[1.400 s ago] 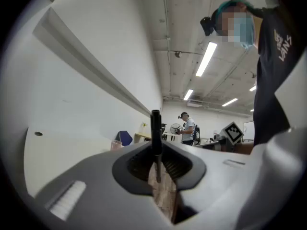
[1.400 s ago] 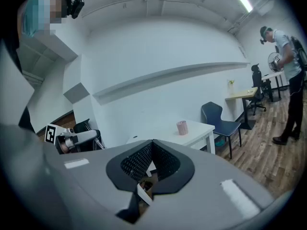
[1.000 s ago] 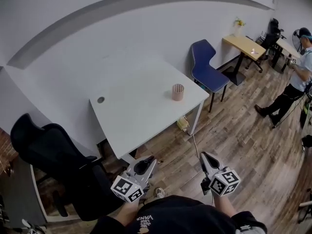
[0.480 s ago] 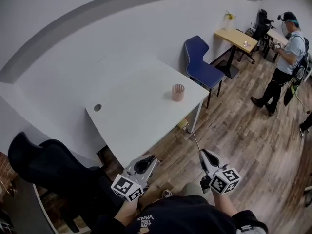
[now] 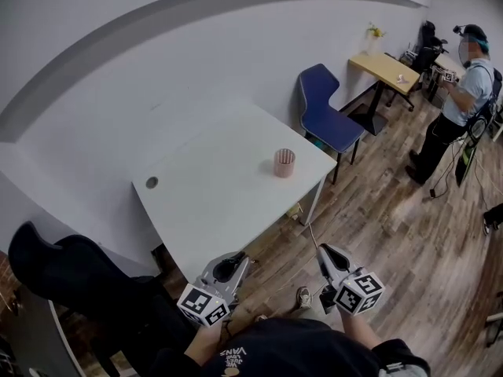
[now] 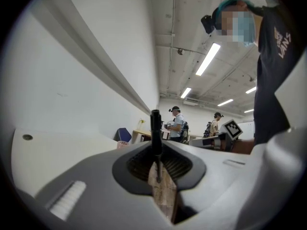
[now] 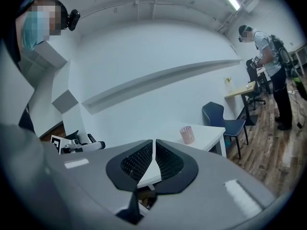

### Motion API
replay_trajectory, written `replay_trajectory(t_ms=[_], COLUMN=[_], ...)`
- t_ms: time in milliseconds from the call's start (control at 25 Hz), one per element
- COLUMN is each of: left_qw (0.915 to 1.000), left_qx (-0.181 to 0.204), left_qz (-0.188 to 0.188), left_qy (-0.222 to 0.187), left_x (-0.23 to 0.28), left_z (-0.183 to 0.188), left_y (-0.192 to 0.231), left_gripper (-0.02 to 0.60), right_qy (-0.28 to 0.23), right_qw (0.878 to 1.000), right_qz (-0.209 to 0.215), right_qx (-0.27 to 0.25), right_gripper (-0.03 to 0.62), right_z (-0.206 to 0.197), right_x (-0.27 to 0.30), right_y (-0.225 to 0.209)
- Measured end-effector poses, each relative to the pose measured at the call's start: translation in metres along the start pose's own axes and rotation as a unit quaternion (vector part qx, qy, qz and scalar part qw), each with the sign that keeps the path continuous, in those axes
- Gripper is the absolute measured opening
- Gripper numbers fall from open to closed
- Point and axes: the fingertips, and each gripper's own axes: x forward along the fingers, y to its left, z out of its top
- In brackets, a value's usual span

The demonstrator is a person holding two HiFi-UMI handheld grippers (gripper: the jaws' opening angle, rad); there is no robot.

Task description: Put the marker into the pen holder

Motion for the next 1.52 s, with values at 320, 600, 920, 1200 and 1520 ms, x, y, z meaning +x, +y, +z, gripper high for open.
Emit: replay_trajectory(t_ms=[320, 600, 920, 1200, 1520], left_qw=[0.9995, 0.9980, 0.9941, 0.9924, 0.9939], left_qx=[0.006, 0.006, 0.007, 0.016, 0.023], left_qz=[0.029, 0.060, 0.103, 0.121, 0.106], left_qy=[-0.013, -0.020, -0.032, -0.018, -0.021], left_x=[0.063, 0.112, 0.149, 0.160, 0.187], left_z=[0.011, 0.006, 0.005, 0.004, 0.015], left_y=[0.003, -0.002, -0.005, 0.006, 0.050], left_gripper=[0.098, 0.098, 0.098, 0.098, 0.098], right_qy=[0.014, 0.027, 0.050, 0.064, 0.064], right_qw=[0.999, 0.997, 0.993, 0.990, 0.992], right_qz=[0.035, 0.068, 0.110, 0.127, 0.106], right_qx=[0.001, -0.002, -0.008, 0.000, 0.003], right_gripper=[0.002, 0.002, 0.002, 0.002, 0.002], right_z=[0.028, 0.049, 0.062, 0.062, 0.065], right_x=[0.032, 0.049, 0.064, 0.082, 0.116], right_y=[-0.050, -0.095, -0.131, -0.141, -0.149])
